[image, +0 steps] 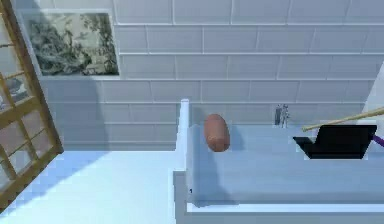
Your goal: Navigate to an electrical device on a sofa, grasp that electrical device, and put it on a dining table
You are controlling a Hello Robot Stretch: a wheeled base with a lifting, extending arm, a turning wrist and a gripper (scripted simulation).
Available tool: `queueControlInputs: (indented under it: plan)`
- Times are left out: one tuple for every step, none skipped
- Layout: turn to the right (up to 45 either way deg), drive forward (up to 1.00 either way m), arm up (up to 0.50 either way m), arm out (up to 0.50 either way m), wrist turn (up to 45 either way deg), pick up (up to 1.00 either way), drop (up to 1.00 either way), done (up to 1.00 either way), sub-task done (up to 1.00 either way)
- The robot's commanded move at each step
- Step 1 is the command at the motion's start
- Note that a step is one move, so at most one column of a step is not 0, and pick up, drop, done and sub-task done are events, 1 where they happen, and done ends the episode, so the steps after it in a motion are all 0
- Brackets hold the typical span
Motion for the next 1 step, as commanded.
queueControlInputs:
  plan:
    - [-45.0,0.0,0.0,0.0,0.0,0.0,0.0,0.0,0.0]
